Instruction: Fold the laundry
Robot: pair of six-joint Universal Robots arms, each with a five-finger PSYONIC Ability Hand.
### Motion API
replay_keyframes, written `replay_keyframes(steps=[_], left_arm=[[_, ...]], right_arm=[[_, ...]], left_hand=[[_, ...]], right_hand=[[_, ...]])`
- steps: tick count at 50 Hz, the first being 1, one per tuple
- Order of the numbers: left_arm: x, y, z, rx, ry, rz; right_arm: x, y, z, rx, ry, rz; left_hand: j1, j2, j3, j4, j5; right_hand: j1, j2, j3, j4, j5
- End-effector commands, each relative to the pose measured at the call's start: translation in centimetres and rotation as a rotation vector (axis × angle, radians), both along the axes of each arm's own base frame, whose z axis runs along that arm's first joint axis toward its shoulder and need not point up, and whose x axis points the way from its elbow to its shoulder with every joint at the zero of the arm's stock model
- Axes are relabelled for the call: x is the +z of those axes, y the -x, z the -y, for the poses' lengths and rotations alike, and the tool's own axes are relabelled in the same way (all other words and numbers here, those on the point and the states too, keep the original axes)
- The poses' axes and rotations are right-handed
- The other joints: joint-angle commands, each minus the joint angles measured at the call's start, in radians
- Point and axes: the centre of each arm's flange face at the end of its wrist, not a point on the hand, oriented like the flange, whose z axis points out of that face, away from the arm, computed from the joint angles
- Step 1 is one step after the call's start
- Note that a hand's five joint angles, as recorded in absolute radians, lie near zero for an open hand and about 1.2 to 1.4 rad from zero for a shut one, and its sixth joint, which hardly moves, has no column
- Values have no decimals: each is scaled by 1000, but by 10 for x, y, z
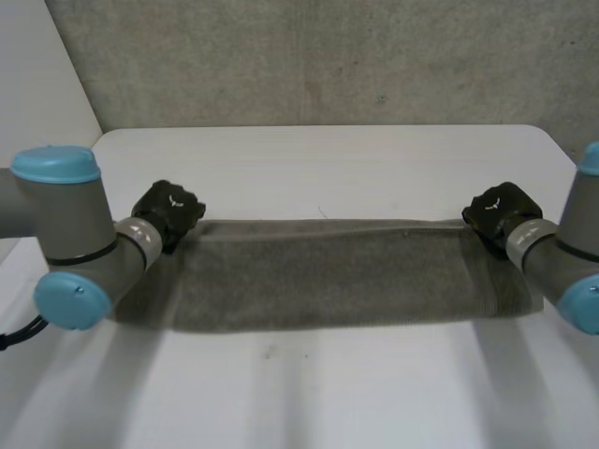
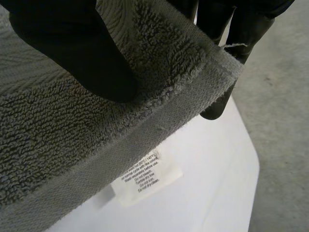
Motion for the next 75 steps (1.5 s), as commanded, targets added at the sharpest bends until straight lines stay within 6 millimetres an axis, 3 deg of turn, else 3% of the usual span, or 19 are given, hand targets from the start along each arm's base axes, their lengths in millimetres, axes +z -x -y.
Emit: replay_keyframes(steps=[1,7,13,14,15,16,17,18,21,22,23,29,31,38,42,46,49,61,75], left_arm=[[-1,17,27,-8,132,-57],[-6,25,47,-7,204,-80],[-17,28,53,-16,202,-82],[-22,29,52,-20,195,-82],[-26,30,52,-22,192,-82],[-26,30,52,-22,192,-82],[-30,31,51,-23,188,-79],[-32,32,49,-22,184,-78],[-33,33,46,-29,177,-77],[-35,33,42,-30,164,-74],[-32,32,38,-31,160,-74],[-2,26,20,-27,173,-100],[19,19,2,-14,165,-156],[47,5,-36,25,128,-376],[49,1,-62,31,89,-525],[49,-1,-71,31,84,-582],[47,-3,-72,32,101,-598],[41,-25,-57,102,119,-604],[41,-26,-57,108,120,-606]], right_arm=[[-18,-11,19,-37,112,-8],[-18,-16,40,-45,220,14],[-24,-18,49,-44,230,17],[-30,-19,49,-42,219,14],[-33,-21,47,-38,212,14],[-33,-21,47,-38,212,14],[-35,-24,46,-32,210,16],[-33,-25,45,-33,213,24],[-27,-24,45,-33,224,36],[-15,-22,47,-40,253,51],[1,-21,47,-44,285,78],[44,-9,33,-81,311,229],[56,-4,27,-80,314,267],[75,17,-6,-45,197,334],[64,33,-26,-87,15,319],[50,40,-38,-112,-113,312],[37,46,-44,-127,-166,311],[-11,61,-27,-131,-133,322],[-31,63,-25,-140,-180,318]], left_hand=[[189,178,180,179,180],[189,178,180,179,180],[189,178,180,179,180],[189,178,180,179,180],[-20,-30,-29,-30,-29],[-22,-33,-31,-32,-31],[-775,-785,-784,-785,-784],[-1015,-1025,-1024,-1025,-1024],[-1033,-1043,-1042,-1043,-1042],[-1033,-1043,-1042,-1043,-1042],[-1033,-1043,-1042,-1043,-1042],[-1033,-1043,-1042,-1043,-1042],[-1033,-1043,-1042,-1043,-1042],[-1033,-1043,-1042,-1043,-1042],[-1033,-1043,-1042,-1043,-1042],[-1033,-1043,-1042,-1043,-1042],[-1033,-1043,-1042,-1043,-1042],[-1033,-1043,-1042,-1043,-1042],[-1033,-1043,-1042,-1043,-1042]], right_hand=[[420,224,205,200,216],[420,224,205,200,216],[420,224,205,200,216],[183,-14,-33,-37,-21],[-584,-780,-799,-804,-788],[-592,-788,-807,-812,-796],[-802,-998,-1017,-1022,-1006],[-802,-998,-1017,-1022,-1006],[-802,-998,-1017,-1022,-1006],[-802,-998,-1017,-1022,-1006],[-802,-998,-1017,-1022,-1006],[-802,-998,-1017,-1022,-1006],[-802,-998,-1017,-1022,-1006],[-802,-998,-1017,-1022,-1006],[-802,-998,-1017,-1022,-1006],[-762,-958,-977,-982,-966],[-560,-757,-776,-781,-765],[-278,-474,-493,-498,-482],[-266,-462,-481,-486,-470]])
